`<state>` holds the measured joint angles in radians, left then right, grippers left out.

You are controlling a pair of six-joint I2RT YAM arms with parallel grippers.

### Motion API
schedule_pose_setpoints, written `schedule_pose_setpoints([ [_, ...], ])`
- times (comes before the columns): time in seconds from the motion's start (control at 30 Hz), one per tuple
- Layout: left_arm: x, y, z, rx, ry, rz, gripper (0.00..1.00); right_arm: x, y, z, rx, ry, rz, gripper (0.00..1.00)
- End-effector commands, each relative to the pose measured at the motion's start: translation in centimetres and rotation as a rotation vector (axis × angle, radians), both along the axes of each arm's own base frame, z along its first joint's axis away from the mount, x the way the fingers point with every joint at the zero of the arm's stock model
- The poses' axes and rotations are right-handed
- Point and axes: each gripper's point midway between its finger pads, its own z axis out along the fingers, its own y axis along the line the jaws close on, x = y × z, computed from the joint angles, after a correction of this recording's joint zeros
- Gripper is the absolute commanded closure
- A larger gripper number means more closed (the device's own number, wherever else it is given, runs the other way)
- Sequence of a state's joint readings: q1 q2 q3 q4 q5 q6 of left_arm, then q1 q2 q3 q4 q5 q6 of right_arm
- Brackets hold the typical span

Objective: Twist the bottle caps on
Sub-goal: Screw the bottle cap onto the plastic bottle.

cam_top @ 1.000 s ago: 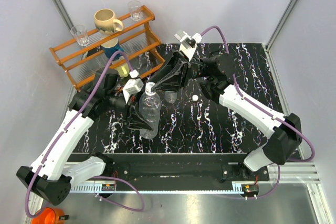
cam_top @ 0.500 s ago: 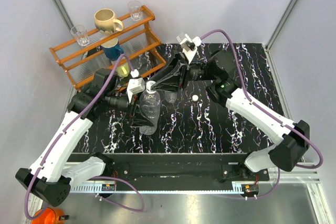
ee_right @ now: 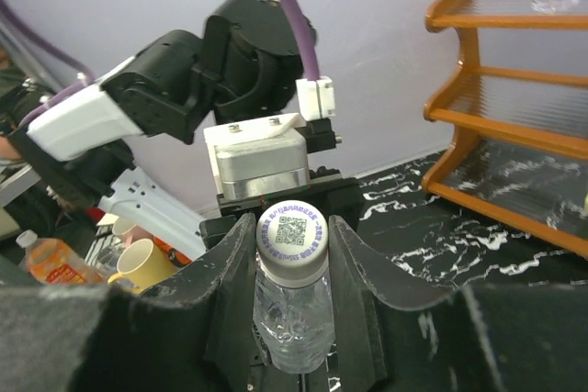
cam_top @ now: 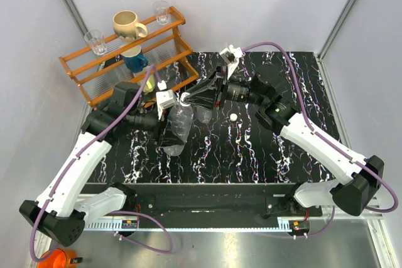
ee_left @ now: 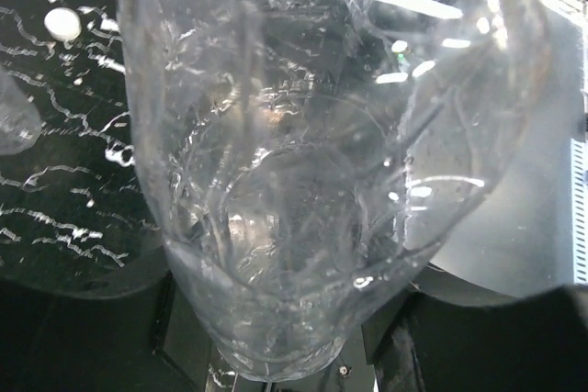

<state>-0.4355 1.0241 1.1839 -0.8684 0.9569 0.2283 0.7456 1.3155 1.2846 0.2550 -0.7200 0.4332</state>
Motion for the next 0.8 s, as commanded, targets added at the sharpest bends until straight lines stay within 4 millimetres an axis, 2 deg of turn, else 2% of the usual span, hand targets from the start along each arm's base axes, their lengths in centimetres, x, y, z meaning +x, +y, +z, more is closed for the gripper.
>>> schedule_pose_setpoints([
  [0.0, 3.9, 0.1, 2.8, -0.031, -0.184, 0.117, 1.0, -0.3, 0.5, -6.3, -0.177, 0.228, -0.011, 0.93],
  [0.13, 5.0, 0.6, 2.2, 0.011, -0.209, 0.179, 1.0, 0.5, 0.7, -7.3, -0.178, 0.331, -0.064, 0.94],
  [0.4, 8.7, 3.2, 0.8, 0.144, -0.29, 0.389, 1.0, 2.8, 0.8, -11.5, -0.249, 0.577, -0.295, 0.92],
  [0.47, 9.1, 3.6, 0.6, 0.16, -0.302, 0.41, 1.0, 3.0, 1.0, -11.3, -0.257, 0.569, -0.325, 0.91],
  [0.5, 9.1, 3.6, 0.4, 0.165, -0.298, 0.413, 1.0, 3.5, 0.8, -11.9, -0.281, 0.575, -0.374, 0.9],
  [0.53, 9.1, 3.7, 0.4, 0.166, -0.3, 0.414, 1.0, 3.1, 1.3, -11.2, -0.28, 0.56, -0.373, 0.9],
  [0.67, 9.3, 4.1, -0.3, 0.195, -0.309, 0.433, 1.0, 3.7, 1.4, -11.2, -0.299, 0.549, -0.453, 0.88],
  [0.77, 9.3, 4.3, -0.8, 0.211, -0.318, 0.435, 1.0, 4.4, 0.9, -11.6, -0.293, 0.569, -0.51, 0.82],
])
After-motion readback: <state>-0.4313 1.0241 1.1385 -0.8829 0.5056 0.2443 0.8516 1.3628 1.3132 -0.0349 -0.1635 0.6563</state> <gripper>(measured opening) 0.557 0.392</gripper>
